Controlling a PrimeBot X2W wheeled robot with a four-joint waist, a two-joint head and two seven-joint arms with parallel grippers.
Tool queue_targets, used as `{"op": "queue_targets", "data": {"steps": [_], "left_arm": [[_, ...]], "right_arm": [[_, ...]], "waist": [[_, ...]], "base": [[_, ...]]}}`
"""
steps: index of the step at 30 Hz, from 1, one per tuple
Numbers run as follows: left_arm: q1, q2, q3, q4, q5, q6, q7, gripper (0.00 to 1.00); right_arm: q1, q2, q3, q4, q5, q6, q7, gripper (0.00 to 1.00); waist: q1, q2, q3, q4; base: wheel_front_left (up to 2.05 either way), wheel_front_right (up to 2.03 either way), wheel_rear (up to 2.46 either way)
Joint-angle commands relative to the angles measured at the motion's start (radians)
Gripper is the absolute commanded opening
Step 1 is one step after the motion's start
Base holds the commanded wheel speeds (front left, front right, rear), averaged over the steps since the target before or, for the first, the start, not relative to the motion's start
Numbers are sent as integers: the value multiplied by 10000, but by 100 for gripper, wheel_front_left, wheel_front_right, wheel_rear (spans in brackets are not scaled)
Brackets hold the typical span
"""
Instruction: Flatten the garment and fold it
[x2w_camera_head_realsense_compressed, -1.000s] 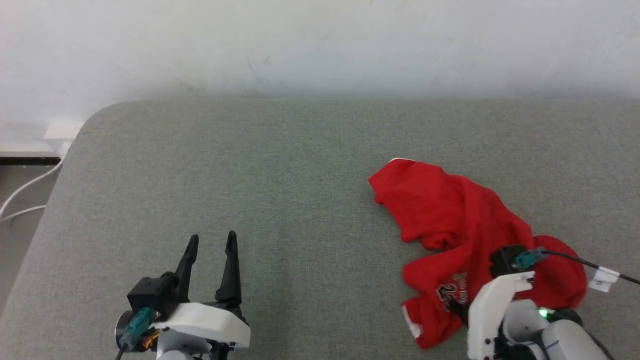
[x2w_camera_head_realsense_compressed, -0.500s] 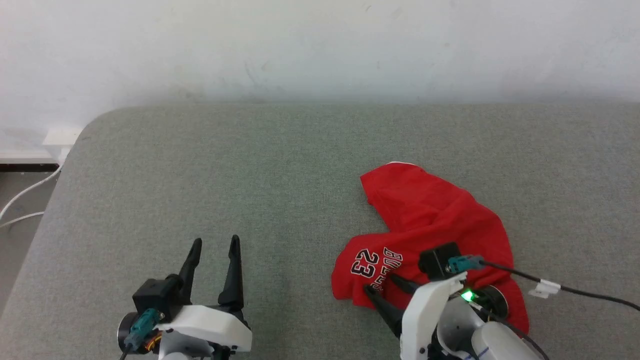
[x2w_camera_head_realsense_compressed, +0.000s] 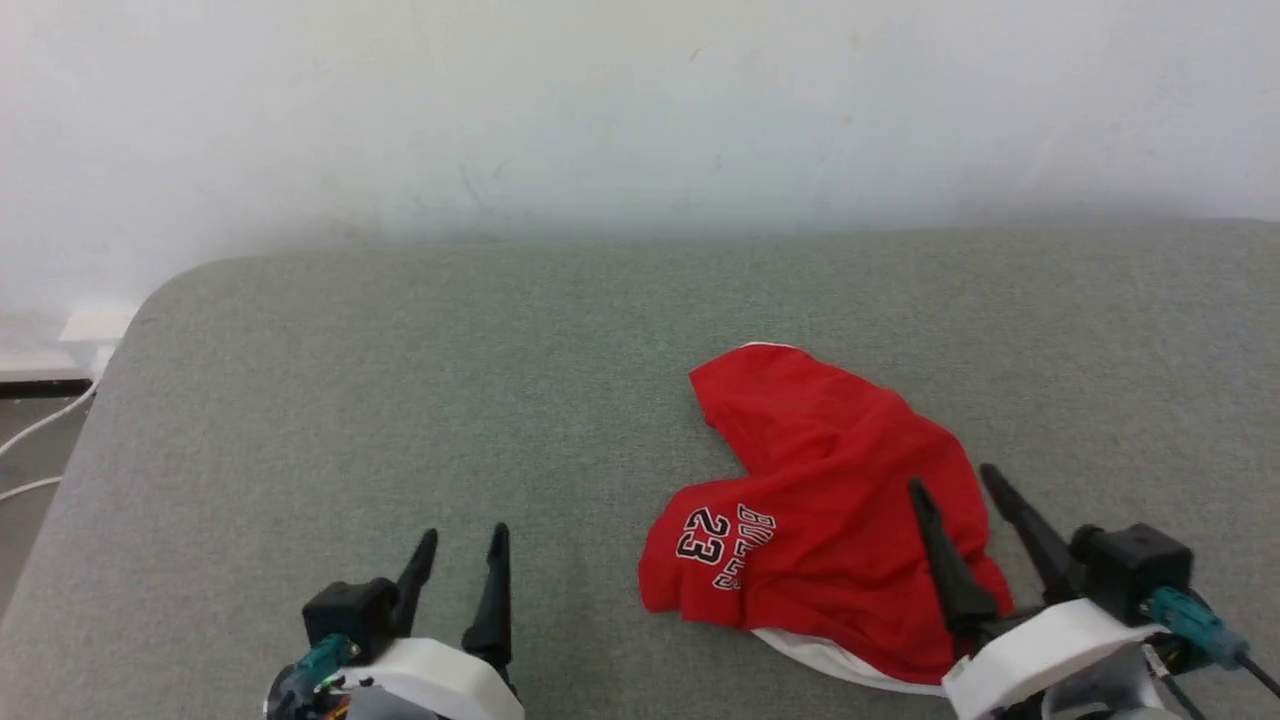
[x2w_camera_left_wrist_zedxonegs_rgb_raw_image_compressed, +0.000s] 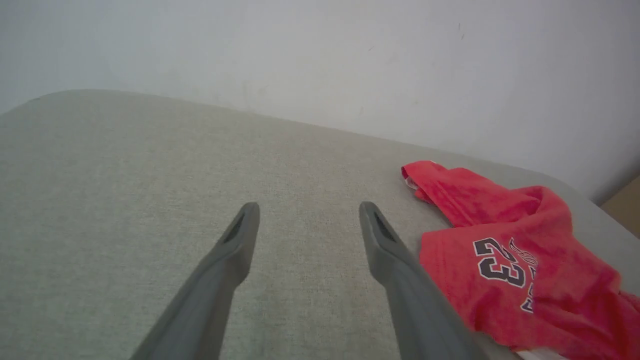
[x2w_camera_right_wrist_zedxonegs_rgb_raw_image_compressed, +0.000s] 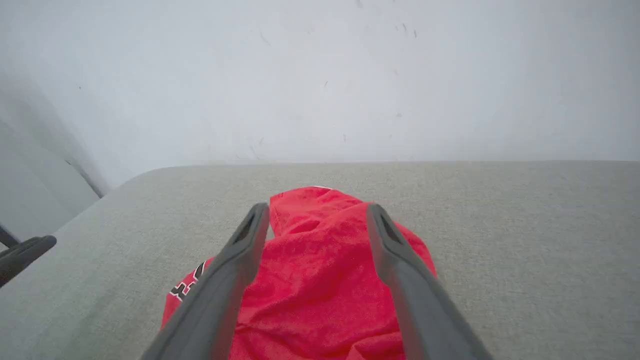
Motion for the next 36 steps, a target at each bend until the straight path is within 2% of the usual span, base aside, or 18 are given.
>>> {"op": "queue_targets", "data": {"steps": [1, 8, 12, 22, 23, 25, 28, 32, 36], "left_arm": [[12, -45, -137, 50, -174, -118, 214, 100], [-869, -198, -1242, 658, -423, -514, 1997, 100], [-1679, -249, -1824, 1564, -676, -667, 3608, 100], [-3080, -269, -2902, 3992, -758, -938, 6705, 100], [-3105, -271, -3032, 4148, -772, -991, 6993, 87], [-3135, -263, -3206, 4286, -838, -1091, 7334, 0], [-3216, -25, -3180, 4137, -798, -1090, 7151, 0], [-3050, 423, -2525, 3056, -1010, -702, 6347, 0], [-2103, 1319, -1608, 1153, -1082, 188, 5902, 0]], "right_arm": [[172, 164, -304, -244, -242, 52, -143, 100], [351, 464, -894, -1104, -818, 52, -238, 100], [374, 516, -906, -1288, -867, 52, -129, 100], [421, 568, -993, -1454, -851, 52, 90, 100], [419, 570, -1027, -1465, -846, 52, 78, 100], [437, 575, -1094, -1484, -849, 52, 93, 100], [478, 580, -1213, -1523, -815, 52, 90, 100], [618, 583, -1423, -1573, -709, 52, 88, 100], [752, 584, -1628, -1678, -698, 52, 114, 100]], "waist": [[1, 0, -98, -231], [1, 0, 174, -671], [1, 0, 368, -938], [1, 0, 675, -1479], [1, 0, 681, -1500], [1, 0, 701, -1520], [1, 0, 688, -1475], [1, 0, 625, -1260], [1, 0, 615, -956]], "base": [[0, 0, 0], [0, 0, 0], [0, 0, 0], [0, 0, 0], [0, 0, 0], [0, 0, 0], [0, 0, 0], [0, 0, 0], [0, 0, 0]]}}
